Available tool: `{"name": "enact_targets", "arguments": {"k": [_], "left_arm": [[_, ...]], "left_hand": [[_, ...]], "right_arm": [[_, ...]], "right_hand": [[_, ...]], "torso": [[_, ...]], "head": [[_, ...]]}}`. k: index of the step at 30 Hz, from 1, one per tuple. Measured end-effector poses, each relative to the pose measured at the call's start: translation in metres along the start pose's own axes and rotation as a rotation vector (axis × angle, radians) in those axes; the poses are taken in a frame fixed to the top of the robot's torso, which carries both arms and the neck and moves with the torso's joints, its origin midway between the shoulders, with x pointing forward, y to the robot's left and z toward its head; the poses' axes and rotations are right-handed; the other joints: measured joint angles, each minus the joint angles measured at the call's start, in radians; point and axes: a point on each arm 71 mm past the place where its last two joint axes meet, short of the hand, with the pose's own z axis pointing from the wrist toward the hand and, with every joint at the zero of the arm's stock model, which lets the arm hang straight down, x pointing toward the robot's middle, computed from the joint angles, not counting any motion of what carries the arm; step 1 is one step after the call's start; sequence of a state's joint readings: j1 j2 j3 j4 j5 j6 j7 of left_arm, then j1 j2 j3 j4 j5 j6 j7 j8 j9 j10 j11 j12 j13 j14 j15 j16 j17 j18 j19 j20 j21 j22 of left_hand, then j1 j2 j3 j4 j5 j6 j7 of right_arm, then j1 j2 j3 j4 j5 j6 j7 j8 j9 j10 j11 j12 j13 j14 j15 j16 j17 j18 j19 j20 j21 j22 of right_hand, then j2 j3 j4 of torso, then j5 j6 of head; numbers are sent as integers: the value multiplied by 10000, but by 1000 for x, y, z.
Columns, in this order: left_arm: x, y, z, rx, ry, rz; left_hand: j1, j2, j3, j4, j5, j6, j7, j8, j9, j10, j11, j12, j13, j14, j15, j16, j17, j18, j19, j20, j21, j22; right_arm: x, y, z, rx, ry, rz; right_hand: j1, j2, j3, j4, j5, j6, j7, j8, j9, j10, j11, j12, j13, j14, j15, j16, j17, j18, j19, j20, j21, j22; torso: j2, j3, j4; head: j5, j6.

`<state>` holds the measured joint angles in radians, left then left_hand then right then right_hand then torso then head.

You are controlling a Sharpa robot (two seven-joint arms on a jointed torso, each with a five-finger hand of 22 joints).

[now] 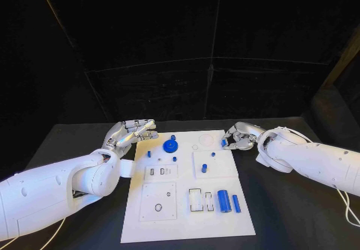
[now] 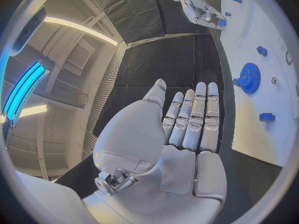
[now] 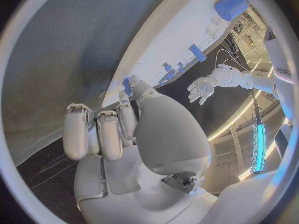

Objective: Assemble the parts on the task board

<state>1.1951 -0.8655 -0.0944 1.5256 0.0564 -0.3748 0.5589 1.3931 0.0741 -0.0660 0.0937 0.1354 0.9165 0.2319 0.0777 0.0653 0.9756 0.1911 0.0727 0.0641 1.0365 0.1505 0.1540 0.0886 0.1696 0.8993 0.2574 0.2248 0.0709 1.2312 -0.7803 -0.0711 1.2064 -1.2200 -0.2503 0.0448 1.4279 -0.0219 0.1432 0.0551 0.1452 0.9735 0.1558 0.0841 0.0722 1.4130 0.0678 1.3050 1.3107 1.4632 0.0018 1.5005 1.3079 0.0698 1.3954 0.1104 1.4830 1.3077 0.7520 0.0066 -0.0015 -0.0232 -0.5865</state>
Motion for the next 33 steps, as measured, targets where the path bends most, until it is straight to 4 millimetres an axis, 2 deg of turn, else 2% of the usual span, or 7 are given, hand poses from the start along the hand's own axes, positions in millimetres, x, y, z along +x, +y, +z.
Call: {"name": "enact_targets", "arguments": {"k": [24, 30, 33], "left_arm": [[-1, 0, -1, -2, -22, 9], [-2, 0, -1, -3, -31, 13], [-2, 0, -1, -3, -33, 14]], "left_hand": [[0, 0, 0, 0, 0, 0, 0, 0, 0, 0, 1, 0, 0, 0, 0, 0, 8, 0, 0, 0, -40, -8], [0, 0, 0, 0, 0, 0, 0, 0, 0, 0, 0, 0, 0, 0, 0, 0, 8, 0, 0, 0, -39, -7], [0, 0, 0, 0, 0, 0, 0, 0, 0, 0, 0, 0, 0, 0, 0, 0, 8, 0, 0, 0, -39, -7]], "right_arm": [[2, 3, 3, -54, 11, -11], [2, 3, 3, -39, 7, -16], [1, 2, 3, -40, 0, -19]], "right_hand": [[-7, 6, 24, -25, 0, 66, 10, 0, -1, 1, -1, 0, -8, 0, 0, 0, -2, 0, 0, 1, 0, -1], [-54, 113, 164, -87, 0, 506, -110, 203, 49, 94, -94, 49, 6, 33, -44, 0, -3, 0, 37, -37, 0, -2], [-82, 216, 282, -90, -76, 898, -256, 348, 57, 162, -212, 47, 8, 20, -204, 0, -3, 0, 93, -92, 0, -2]], "torso": [[-1, 4, 4], [-1, 6, 4], [-1, 7, 4]], "head": [[20, -16], [21, -10], [21, -10]]}}
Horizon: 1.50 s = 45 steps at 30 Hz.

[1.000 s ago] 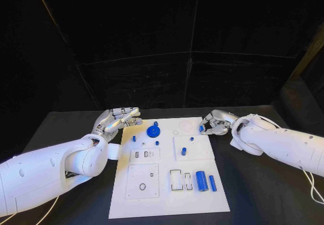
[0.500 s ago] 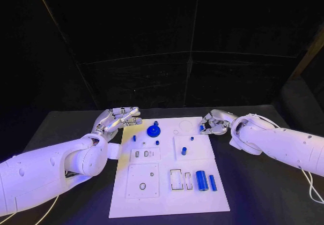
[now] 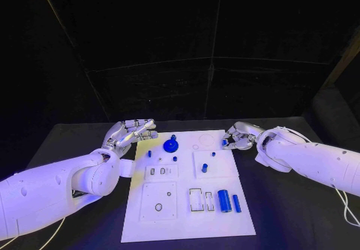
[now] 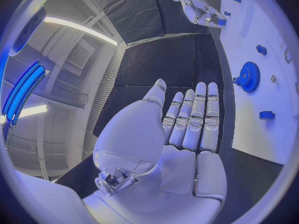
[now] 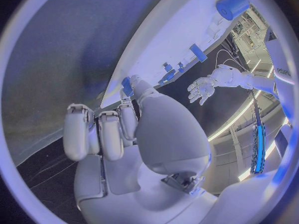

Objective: Assemble the parts on the task board

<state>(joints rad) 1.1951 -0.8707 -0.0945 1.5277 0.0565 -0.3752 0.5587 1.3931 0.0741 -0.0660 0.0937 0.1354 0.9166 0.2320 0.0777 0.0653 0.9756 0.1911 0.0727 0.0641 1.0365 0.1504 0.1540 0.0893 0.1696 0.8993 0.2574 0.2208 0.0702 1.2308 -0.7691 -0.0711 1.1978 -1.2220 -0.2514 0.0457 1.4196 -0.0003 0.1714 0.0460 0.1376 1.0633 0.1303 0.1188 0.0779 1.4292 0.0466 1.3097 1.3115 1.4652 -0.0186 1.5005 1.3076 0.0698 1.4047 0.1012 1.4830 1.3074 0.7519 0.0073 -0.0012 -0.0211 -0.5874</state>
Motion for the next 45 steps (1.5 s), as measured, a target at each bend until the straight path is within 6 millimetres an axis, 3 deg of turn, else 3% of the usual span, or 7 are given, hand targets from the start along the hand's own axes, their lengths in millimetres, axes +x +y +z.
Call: {"name": "enact_targets", "arguments": {"k": [4, 7, 19, 32, 38, 45], "left_arm": [[0, 0, 0, -1, -2, 1], [0, 0, 0, -2, -3, 1], [0, 0, -1, -6, -6, 1], [1, 1, 2, -2, -16, 19], [1, 1, 3, 2, -38, 37], [2, 2, 4, 6, -23, 32]], "left_hand": [[0, 0, 0, 0, 0, 0, 0, 0, 0, 0, 0, 0, 0, 0, 0, 0, 0, 0, 0, 0, 0, 0], [0, 0, 0, 0, 0, 0, 0, 0, 0, 0, 0, 0, 0, 0, 0, 0, -1, 0, 0, 0, 0, 0], [0, 0, 0, 0, 0, 0, 0, 0, 0, 0, 0, 0, 0, 0, 0, -38, -2, 0, 0, 0, 0, 1], [0, 0, 17, -17, 0, 0, 0, 0, 0, 0, 0, 0, 0, 13, -13, -37, -3, 1, 28, 28, 0, 2], [0, 0, 28, -27, 0, 0, 0, 0, 0, 0, 0, 0, 0, 36, -37, -37, -3, 0, 28, 27, 0, 2], [0, 0, 28, -27, 0, 0, 0, 0, 0, 0, 0, 0, 0, 37, -36, -37, -4, 1, 28, 27, 0, 2]], "right_arm": [[-1, 0, -1, -37, -57, -3], [-2, 0, -2, -93, -171, -4], [-4, 16, -18, -347, -818, 137], [17, 101, -15, -827, -778, 271], [35, 149, -6, -1316, -572, 379], [51, 177, 5, -1480, -394, 294]], "right_hand": [[81, 105, 178, -122, -337, 86, 20, 148, 8, 1, -132, 3, -3, 12, -126, 0, 0, -1, -19, -122, 0, -1], [42, 144, 273, -217, -500, 87, 20, 155, 8, 1, -132, 30, -3, -2, -140, 0, -1, -1, 17, -157, 0, 0], [-89, 275, 357, -190, -532, 87, 20, 158, 7, 34, -164, 36, -5, -2, -209, 0, -1, -1, 19, -228, 38, -1], [-128, 313, 434, -267, -174, 87, 20, 158, 6, 53, -182, -32, -5, -2, -209, 0, -2, 0, 55, -265, 38, -1], [-127, 313, 463, -298, -143, 87, 20, 158, 6, 20, -218, -43, -5, -2, -208, 0, -2, -1, 55, -264, 38, -1], [-127, 312, 462, -299, -112, 87, 20, 158, 6, 18, -220, -83, -5, -3, -207, 0, -2, -1, 55, -264, 38, -1]], "torso": [[0, 1, 0], [0, 2, 0], [-33, 1, -21], [-171, -35, -12], [-216, -46, 12], [-261, -75, 49]], "head": [[0, -9], [14, -13], [-12, -25], [22, -77], [143, -127], [283, -205]]}}
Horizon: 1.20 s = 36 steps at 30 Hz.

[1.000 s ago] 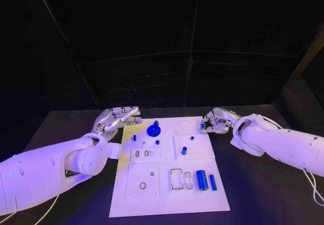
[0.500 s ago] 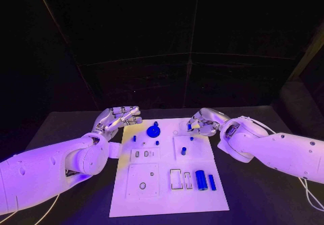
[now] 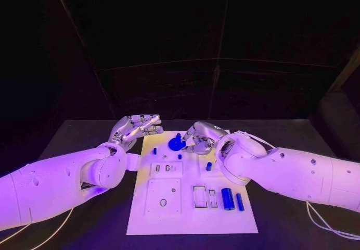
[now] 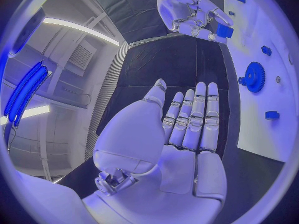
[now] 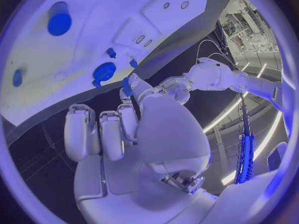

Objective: Assemble the parts on the task board

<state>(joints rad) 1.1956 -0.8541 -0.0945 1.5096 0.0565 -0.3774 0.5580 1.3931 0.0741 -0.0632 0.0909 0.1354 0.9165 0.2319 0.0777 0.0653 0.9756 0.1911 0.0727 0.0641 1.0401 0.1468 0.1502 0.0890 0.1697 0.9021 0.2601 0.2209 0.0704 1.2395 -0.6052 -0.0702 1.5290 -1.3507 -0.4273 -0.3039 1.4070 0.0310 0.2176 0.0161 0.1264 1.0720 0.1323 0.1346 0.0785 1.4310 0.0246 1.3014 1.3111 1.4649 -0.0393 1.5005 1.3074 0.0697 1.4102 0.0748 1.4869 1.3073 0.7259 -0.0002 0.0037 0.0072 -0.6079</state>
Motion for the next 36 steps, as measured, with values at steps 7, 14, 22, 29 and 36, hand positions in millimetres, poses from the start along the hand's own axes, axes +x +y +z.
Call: {"name": "enact_targets", "arguments": {"k": [7, 14, 22, 29, 36], "left_arm": [[3, 0, 0, -4, 46, -24], [1, 0, 0, -15, -29, -8], [0, 0, 0, -29, -88, -13], [0, 0, 0, -36, -119, -17], [0, 0, 0, -39, -130, -23]], "left_hand": [[0, 0, 0, 0, 0, 0, 0, 0, 0, 0, 0, 0, 0, 0, 0, 0, 10, -1, 43, -26, 0, 1], [0, 0, 0, 0, 0, 0, 0, 0, 0, 0, 0, 0, 0, 0, 0, 0, 9, 0, 43, -26, 0, 1], [0, 0, 0, 0, 0, 0, 0, 0, 0, 0, 0, 0, 0, 0, 0, 0, 8, -1, 43, -26, 0, 1], [0, 0, 0, 0, 0, 0, 0, 0, 0, 0, 0, 0, 0, -1, 0, 0, 8, 0, 43, -26, 0, 1], [0, 0, 0, 0, 0, 0, 0, 0, 0, 0, 0, 0, 0, 0, 0, 0, 7, 0, 43, -26, 0, -7]], "right_arm": [[27, 9, 2, -54, 525, -229], [45, 18, 4, -224, 906, -477], [57, 20, 4, -315, 1099, -635], [61, 21, 5, -347, 1167, -789], [63, 19, 7, -280, 1243, -909]], "right_hand": [[1, -1, -1, -1, -1, 0, 0, -14, 0, 0, 1, -20, 1, 0, 1, -41, 0, 1, 0, 0, 0, 0], [4, -4, -1, -1, -2, 0, 0, -49, 0, -2, 2, -20, 2, 0, 2, -41, 0, 0, 0, 0, 0, 8], [16, -18, 26, -30, 57, 0, 0, -87, 0, -3, 4, -19, 2, 0, 3, -41, 0, 0, 0, 1, 0, 7], [-34, -92, 27, -31, 58, 0, 0, -87, 0, -4, 5, -23, 0, 0, 3, -42, -1, 0, 0, 1, 0, 6], [-202, -261, 28, -32, 59, 0, 0, -81, 3, -40, 42, -120, -41, 0, 3, -41, -1, 0, 0, 1, 0, 5]], "torso": [[-12, -2, 24], [-16, -3, 30], [-12, 0, 30], [-8, -2, 32], [-8, -2, 31]], "head": [[118, -65], [229, -167], [323, -245], [370, -289], [396, -310]]}}
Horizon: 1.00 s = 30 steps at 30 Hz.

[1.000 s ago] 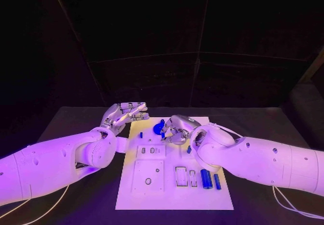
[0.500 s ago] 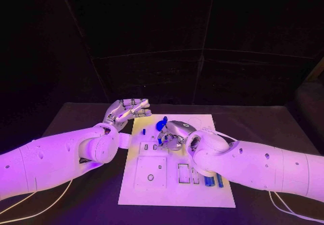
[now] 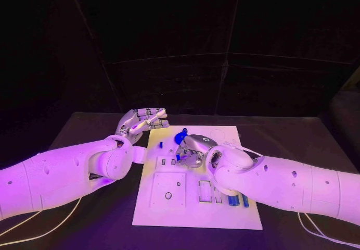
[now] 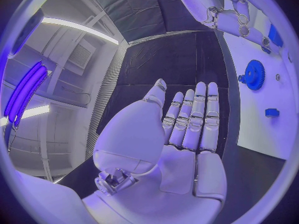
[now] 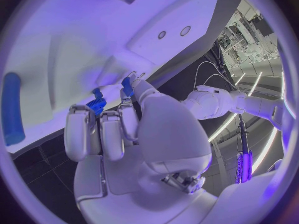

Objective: Assemble the parts on the task board

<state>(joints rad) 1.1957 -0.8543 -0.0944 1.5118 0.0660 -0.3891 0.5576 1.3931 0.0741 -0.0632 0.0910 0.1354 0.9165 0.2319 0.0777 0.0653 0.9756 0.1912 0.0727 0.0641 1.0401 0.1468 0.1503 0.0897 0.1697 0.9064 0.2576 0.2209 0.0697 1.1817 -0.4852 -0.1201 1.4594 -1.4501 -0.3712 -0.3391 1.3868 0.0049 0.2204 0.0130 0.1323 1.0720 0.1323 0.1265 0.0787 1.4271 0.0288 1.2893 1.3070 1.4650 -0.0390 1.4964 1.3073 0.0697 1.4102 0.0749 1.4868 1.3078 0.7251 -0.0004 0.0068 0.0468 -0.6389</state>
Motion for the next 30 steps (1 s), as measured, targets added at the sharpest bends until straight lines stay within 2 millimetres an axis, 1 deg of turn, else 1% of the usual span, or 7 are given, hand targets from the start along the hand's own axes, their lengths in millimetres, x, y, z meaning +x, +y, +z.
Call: {"name": "enact_targets", "arguments": {"k": [9, 13, 14, 17, 25, 27, 30], "left_arm": [[0, 0, 0, 1, -2, -6], [0, 0, 0, 0, -2, -9], [0, 0, 0, -1, -2, -10], [0, 0, 0, -2, -3, -12], [0, 0, 0, -3, -6, -14], [0, 0, 0, -3, -6, -15], [0, 0, 0, -3, -7, -15]], "left_hand": [[0, 0, 0, 0, 0, 0, 0, 0, 0, 0, 0, 0, 0, 0, 0, 0, 0, 0, 0, 0, 0, 1], [0, 0, 0, 0, 0, 0, 0, 0, 0, 0, 0, 0, 0, 0, 0, 0, -1, 0, 0, 0, 0, 1], [0, 0, 0, 0, 0, 0, 0, 0, 0, 0, 0, 0, 0, 0, 0, 0, -1, 0, 0, 0, 0, 1], [0, 0, 0, 0, 0, 0, 0, 0, 0, 0, 0, 0, 0, 0, 0, 0, -1, 0, 0, 0, 0, 2], [0, 0, 0, 0, 0, 8, 8, 0, 0, 0, 0, 0, 0, 0, 0, 0, -1, 0, 0, 0, -22, 2], [0, 0, 0, 0, 0, 39, 39, 0, 0, 0, 0, 0, 0, 0, 0, 0, -2, -1, 0, 0, -37, 2], [0, 0, 0, 0, 0, 40, 40, 0, 0, 0, 0, 0, 0, 0, 0, 0, -2, 0, 0, 0, -37, 2]], "right_arm": [[3, 0, 3, 49, 87, -67], [3, -3, 4, 136, 100, -106], [3, -4, 4, 150, 100, -113], [3, -4, 5, 161, 100, -131], [3, -4, 6, 123, 141, -215], [4, -4, 6, 114, 152, -236], [4, -3, 6, 97, 178, -261]], "right_hand": [[-12, -12, 0, 0, 0, 20, -20, -89, 14, 0, 0, -2, 10, 0, 0, 0, 7, 1, 0, 0, 0, -1], [-12, -13, 0, 0, -1, 23, -24, -109, 17, 0, 0, -1, 20, 0, 0, 0, 7, 1, 0, 0, 0, -1], [-65, -65, 0, 0, -1, 31, -32, -116, 80, 0, 0, -11, 19, 0, 0, 0, 6, 0, 0, 0, 0, -1], [-65, -66, 0, 0, -1, 33, -34, -145, 134, 0, 0, -11, 19, 0, 0, 0, 6, 1, 0, 0, 0, -1], [-92, -92, -2, 1, -2, 34, -37, -194, 135, 0, 0, -12, 20, 0, 0, 0, 5, 0, 0, 0, 0, -2], [-92, -92, -30, -25, -3, 34, -38, -199, 135, -36, 36, -11, 20, 0, 0, 0, 5, 0, 0, 0, 0, -2], [-94, -95, -30, -24, -6, 33, -40, -203, 135, -34, 35, -11, 20, 0, 0, 0, 5, 0, -2, 2, 0, -2]], "torso": [[0, 10, -1], [0, 9, -7], [0, 9, -7], [0, 9, -9], [-4, 9, -12], [-5, 9, -12], [-6, 9, -12]], "head": [[14, -41], [15, -49], [14, -50], [9, -56], [9, -87], [9, -98], [19, -123]]}}
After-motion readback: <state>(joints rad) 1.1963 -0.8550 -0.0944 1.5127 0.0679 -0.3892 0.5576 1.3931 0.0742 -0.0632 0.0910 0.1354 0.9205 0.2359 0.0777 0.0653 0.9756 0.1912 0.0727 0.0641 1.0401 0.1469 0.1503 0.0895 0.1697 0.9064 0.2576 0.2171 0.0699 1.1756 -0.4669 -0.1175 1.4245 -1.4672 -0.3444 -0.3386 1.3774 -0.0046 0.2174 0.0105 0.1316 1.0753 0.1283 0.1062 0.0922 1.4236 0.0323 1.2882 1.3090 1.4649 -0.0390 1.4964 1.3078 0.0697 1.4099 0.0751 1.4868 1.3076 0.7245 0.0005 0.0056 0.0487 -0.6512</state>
